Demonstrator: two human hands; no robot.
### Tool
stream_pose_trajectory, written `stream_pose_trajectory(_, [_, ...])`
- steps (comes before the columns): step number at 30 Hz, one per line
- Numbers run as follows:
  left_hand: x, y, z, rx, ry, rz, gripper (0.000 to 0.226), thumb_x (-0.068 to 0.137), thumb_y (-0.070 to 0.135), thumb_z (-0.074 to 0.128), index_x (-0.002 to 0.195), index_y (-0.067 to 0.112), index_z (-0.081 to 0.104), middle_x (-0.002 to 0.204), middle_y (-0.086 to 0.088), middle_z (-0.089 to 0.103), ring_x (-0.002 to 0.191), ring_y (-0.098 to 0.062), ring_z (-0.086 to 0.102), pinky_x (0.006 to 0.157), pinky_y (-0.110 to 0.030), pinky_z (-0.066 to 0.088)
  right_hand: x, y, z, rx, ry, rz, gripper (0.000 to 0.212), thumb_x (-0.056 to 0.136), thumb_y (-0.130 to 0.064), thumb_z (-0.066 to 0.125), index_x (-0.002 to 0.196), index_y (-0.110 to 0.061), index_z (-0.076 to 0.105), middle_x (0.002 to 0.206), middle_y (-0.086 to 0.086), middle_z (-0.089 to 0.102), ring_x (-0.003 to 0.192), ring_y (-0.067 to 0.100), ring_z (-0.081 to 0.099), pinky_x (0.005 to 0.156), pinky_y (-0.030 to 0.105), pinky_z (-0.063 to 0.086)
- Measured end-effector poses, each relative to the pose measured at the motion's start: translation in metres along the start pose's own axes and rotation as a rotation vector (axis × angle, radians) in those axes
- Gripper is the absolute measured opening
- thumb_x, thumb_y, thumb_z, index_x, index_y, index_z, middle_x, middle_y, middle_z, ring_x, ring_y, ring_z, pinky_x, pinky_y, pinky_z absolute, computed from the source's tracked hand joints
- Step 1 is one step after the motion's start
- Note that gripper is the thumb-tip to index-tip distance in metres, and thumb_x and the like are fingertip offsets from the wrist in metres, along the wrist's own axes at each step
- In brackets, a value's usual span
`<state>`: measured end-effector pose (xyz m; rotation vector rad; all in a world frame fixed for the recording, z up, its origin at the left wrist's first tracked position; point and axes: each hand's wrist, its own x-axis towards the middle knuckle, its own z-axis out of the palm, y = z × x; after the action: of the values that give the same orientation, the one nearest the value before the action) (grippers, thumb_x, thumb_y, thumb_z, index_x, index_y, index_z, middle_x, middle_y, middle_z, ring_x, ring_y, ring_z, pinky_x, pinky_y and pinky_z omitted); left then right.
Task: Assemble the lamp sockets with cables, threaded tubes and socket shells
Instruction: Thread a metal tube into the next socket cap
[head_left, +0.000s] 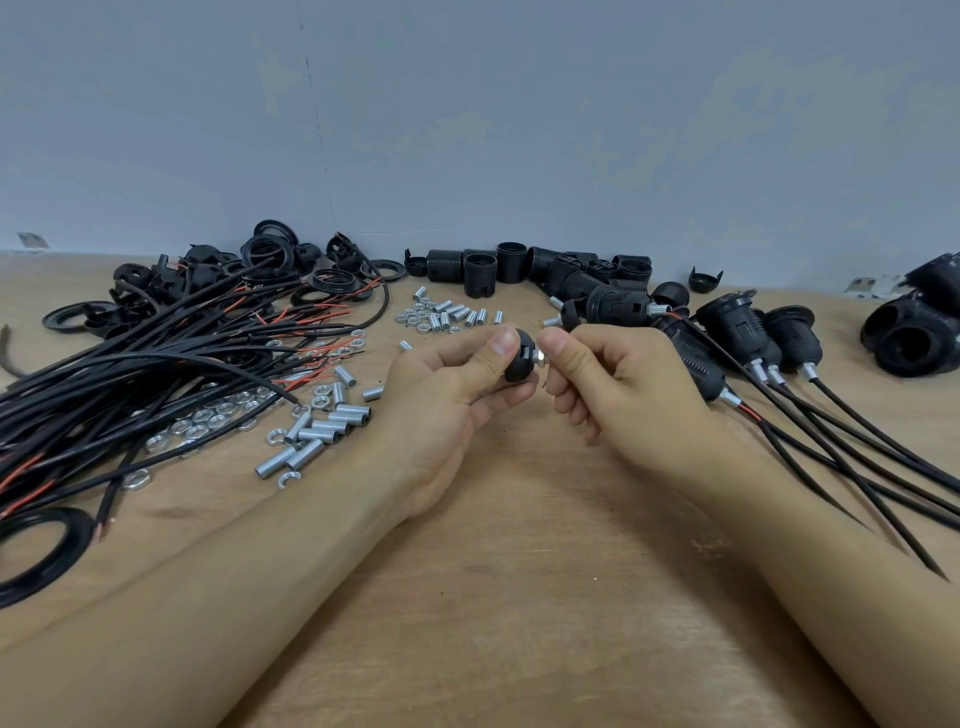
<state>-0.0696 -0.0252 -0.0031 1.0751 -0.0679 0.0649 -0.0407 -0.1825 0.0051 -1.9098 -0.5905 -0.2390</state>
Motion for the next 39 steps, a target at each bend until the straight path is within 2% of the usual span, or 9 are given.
stream_pose_trajectory(5, [0.0, 0.0, 0.0, -0.007, -0.005, -0.006, 0.043, 0.078, 0.021, 0.065, 0.11, -0.007, 0.068, 0.1, -0.018, 0.069, 0.088, -0.022, 0.069, 0.082, -0.027, 0.058, 0.001, 0.001, 0.002, -0.006, -0.006, 0.008, 0.051, 0.091, -0.051, 0.049, 0.061, -0.012, 0.06, 0.051, -0.002, 0.06, 0.043, 0.008, 0.055, 0.042, 0.02, 0.046])
stream_pose_trajectory(9, [0.0, 0.0, 0.001, -0.012, -0.003, -0.008, 0.048, 0.076, 0.022, 0.066, 0.113, -0.009, 0.066, 0.102, -0.016, 0.069, 0.087, -0.02, 0.07, 0.082, -0.027, 0.058, 0.001, 0.001, 0.002, 0.029, -0.023, 0.103, 0.06, 0.096, -0.053, 0.045, 0.054, -0.012, 0.056, 0.046, 0.003, 0.057, 0.04, 0.016, 0.054, 0.04, 0.024, 0.046])
stream_pose_trajectory(15, [0.001, 0.002, 0.0, -0.01, 0.011, 0.004, 0.046, 0.077, 0.023, 0.065, 0.112, -0.007, 0.067, 0.099, -0.014, 0.071, 0.089, -0.02, 0.069, 0.081, -0.026, 0.058, 0.003, 0.0, 0.0, 0.114, -0.064, 0.138, 0.063, 0.083, -0.07, 0.041, 0.068, -0.013, 0.065, 0.055, 0.002, 0.061, 0.044, 0.019, 0.057, 0.039, 0.03, 0.047])
stream_pose_trajectory(18, [0.003, 0.002, -0.001, -0.019, 0.03, 0.003, 0.045, 0.079, 0.023, 0.065, 0.112, -0.007, 0.066, 0.099, -0.014, 0.07, 0.089, -0.021, 0.069, 0.082, -0.026, 0.058, 0.005, 0.0, -0.003, 0.162, -0.077, 0.138, 0.055, 0.088, -0.064, 0.05, 0.079, -0.013, 0.066, 0.062, 0.006, 0.063, 0.049, 0.03, 0.058, 0.041, 0.039, 0.05])
stream_pose_trajectory(22, [0.003, 0.001, -0.002, -0.024, 0.034, 0.002, 0.041, 0.078, 0.022, 0.065, 0.109, -0.006, 0.068, 0.099, -0.013, 0.072, 0.09, -0.02, 0.069, 0.081, -0.026, 0.058, 0.004, -0.001, -0.006, 0.116, -0.028, 0.094, 0.022, 0.089, -0.034, 0.066, 0.085, -0.013, 0.064, 0.066, 0.004, 0.065, 0.053, 0.036, 0.058, 0.043, 0.049, 0.051])
stream_pose_trajectory(26, [0.001, 0.002, -0.001, -0.003, -0.008, 0.016, 0.046, 0.079, 0.022, 0.065, 0.114, -0.008, 0.066, 0.105, -0.016, 0.07, 0.094, -0.022, 0.068, 0.083, -0.027, 0.057, 0.003, 0.001, 0.0, 0.109, -0.009, 0.083, 0.036, 0.1, -0.032, 0.054, 0.071, -0.012, 0.06, 0.056, 0.002, 0.062, 0.046, 0.024, 0.057, 0.038, 0.039, 0.05])
stream_pose_trajectory(31, [0.001, 0.001, 0.0, -0.003, 0.007, 0.029, 0.04, 0.078, 0.021, 0.065, 0.108, -0.005, 0.068, 0.098, -0.013, 0.07, 0.091, -0.021, 0.068, 0.082, -0.026, 0.057, 0.003, -0.001, 0.003, 0.114, 0.005, 0.164, 0.059, 0.094, -0.063, 0.043, 0.062, -0.017, 0.059, 0.051, 0.006, 0.059, 0.04, 0.022, 0.053, 0.037, 0.029, 0.042])
stream_pose_trajectory(35, [0.003, 0.0, -0.002, -0.001, 0.025, 0.024, 0.036, 0.079, 0.021, 0.065, 0.104, -0.004, 0.069, 0.099, -0.015, 0.071, 0.093, -0.022, 0.069, 0.085, -0.029, 0.058, 0.002, 0.0, -0.001, 0.085, -0.051, 0.097, 0.029, 0.094, -0.045, 0.057, 0.076, -0.022, 0.06, 0.063, 0.002, 0.063, 0.047, 0.016, 0.055, 0.038, 0.027, 0.042])
stream_pose_trajectory(39, [0.001, 0.0, -0.001, 0.005, 0.022, 0.028, 0.041, 0.078, 0.022, 0.066, 0.108, -0.005, 0.068, 0.101, -0.016, 0.071, 0.093, -0.023, 0.069, 0.083, -0.028, 0.058, 0.002, -0.001, 0.001, 0.082, -0.065, 0.175, 0.067, 0.091, -0.07, 0.038, 0.061, -0.014, 0.063, 0.05, 0.008, 0.06, 0.037, 0.018, 0.051, 0.035, 0.021, 0.036])
